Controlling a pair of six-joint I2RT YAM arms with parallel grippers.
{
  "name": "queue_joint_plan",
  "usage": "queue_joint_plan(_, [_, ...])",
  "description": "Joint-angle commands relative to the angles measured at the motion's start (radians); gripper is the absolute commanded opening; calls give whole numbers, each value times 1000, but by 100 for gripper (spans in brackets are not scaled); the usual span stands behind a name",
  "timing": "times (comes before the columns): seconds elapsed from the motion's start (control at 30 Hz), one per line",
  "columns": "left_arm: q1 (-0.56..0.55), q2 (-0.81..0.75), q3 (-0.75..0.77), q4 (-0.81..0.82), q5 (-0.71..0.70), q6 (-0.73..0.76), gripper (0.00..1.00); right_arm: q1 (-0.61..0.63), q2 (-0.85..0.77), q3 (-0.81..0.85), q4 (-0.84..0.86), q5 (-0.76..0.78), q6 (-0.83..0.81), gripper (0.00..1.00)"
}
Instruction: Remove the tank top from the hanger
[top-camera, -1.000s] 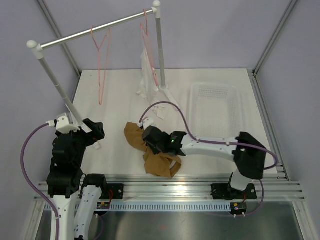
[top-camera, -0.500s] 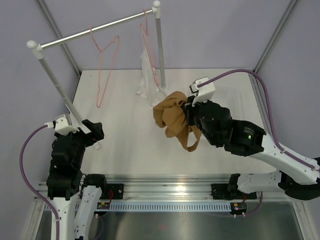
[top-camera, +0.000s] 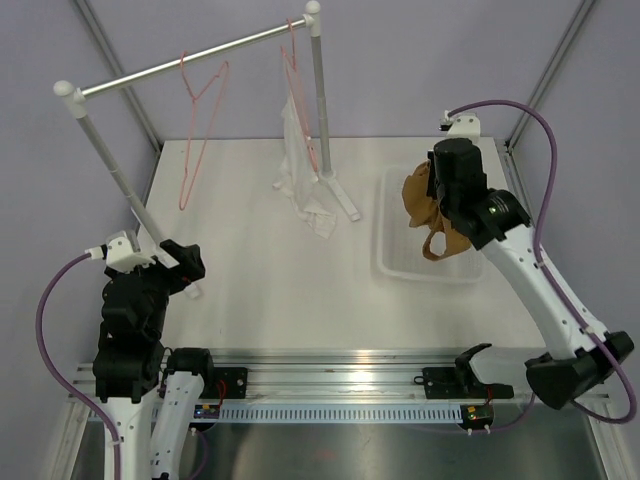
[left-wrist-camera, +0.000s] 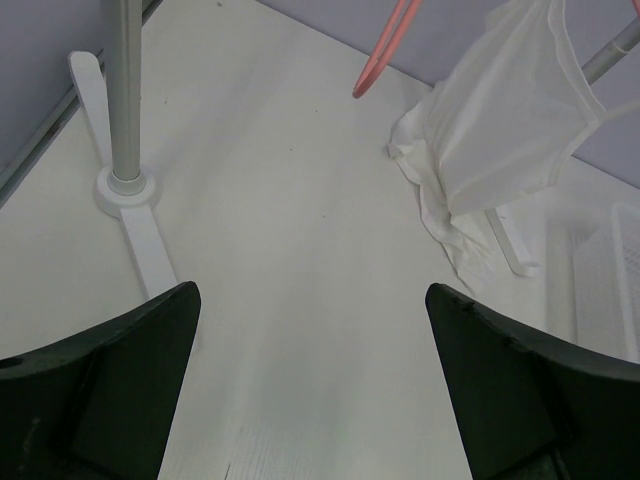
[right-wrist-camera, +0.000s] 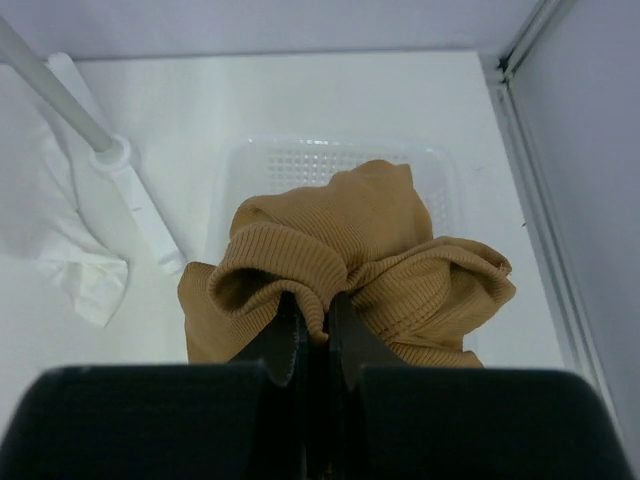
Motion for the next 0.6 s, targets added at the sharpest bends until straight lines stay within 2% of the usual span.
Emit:
queue_joint_plan(0.0, [6, 8, 5, 33, -20, 3, 99, -177, 125, -67, 109, -290, 28, 0])
queue_joint_plan(0.07, [7, 8, 6, 33, -22, 3, 99, -243, 169, -108, 155, -314, 38, 0])
queue_joint_plan(0.17, [6, 10, 3, 34, -19, 3, 99, -276, 246, -144, 185, -364, 59, 4])
queue_joint_plan(0.27, [6, 14, 5, 37, -14, 3, 99, -280, 303, -161, 188, -409, 91, 55])
queue_joint_plan(0.3, [10, 14, 5, 37, -13, 3, 99, -282, 320, -158, 179, -403, 104, 76])
queue_joint_plan(0.33, [12, 17, 5, 37, -13, 3, 99, -282, 324, -152, 167, -398, 108, 91])
queue_joint_plan(0.37, [15, 22, 5, 37, -14, 3, 99, -280, 323, -136, 134, -379, 116, 99])
queue_joint_plan(0.5, [15, 72, 12, 24, -25, 4, 99, -280, 202, -110, 65, -348, 150, 99])
queue_joint_plan(0.57, [15, 91, 20, 21, -16, 10, 99, -280, 125, -109, 36, -392, 151, 99])
